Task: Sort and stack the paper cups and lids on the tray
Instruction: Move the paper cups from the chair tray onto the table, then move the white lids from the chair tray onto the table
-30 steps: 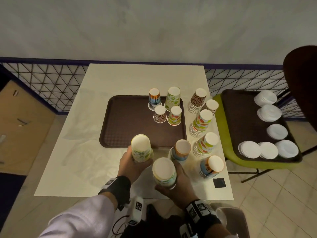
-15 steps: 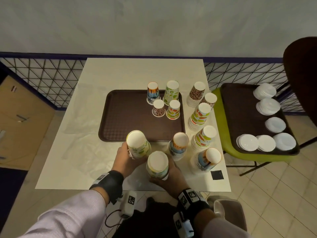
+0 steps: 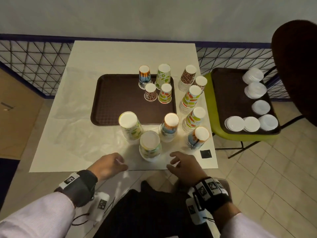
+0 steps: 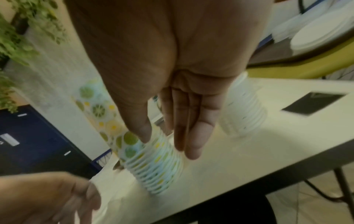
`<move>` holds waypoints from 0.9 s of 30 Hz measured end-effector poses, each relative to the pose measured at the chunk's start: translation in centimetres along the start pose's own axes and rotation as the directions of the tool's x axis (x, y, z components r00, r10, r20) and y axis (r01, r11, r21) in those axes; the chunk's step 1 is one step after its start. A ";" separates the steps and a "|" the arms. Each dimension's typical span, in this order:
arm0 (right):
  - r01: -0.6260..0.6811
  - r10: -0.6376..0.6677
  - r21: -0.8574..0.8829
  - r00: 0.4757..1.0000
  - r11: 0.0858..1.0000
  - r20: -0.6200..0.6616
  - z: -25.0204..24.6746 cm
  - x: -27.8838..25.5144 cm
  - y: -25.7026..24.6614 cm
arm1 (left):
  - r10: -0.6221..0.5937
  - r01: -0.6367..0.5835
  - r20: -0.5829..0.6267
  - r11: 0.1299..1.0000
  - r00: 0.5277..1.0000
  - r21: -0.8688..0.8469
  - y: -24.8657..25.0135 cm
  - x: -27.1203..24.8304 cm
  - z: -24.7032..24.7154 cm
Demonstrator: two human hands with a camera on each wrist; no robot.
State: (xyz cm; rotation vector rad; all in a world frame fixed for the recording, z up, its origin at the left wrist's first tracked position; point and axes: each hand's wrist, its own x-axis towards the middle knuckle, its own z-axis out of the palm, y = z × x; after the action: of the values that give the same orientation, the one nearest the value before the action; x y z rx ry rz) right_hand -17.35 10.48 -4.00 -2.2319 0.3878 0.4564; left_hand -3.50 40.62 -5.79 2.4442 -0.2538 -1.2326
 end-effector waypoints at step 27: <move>-0.353 0.260 -0.172 0.875 0.919 -0.408 -25.1 5.2 19.4 | 0.383 -0.405 -0.133 0.861 0.914 -0.309 37.7 7.4 18.5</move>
State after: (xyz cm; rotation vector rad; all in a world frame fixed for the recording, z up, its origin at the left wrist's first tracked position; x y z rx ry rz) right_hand -15.95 -21.64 -3.78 -2.5094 0.9505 0.2405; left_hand -13.38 -0.83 -5.35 2.0093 -0.4634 -0.9250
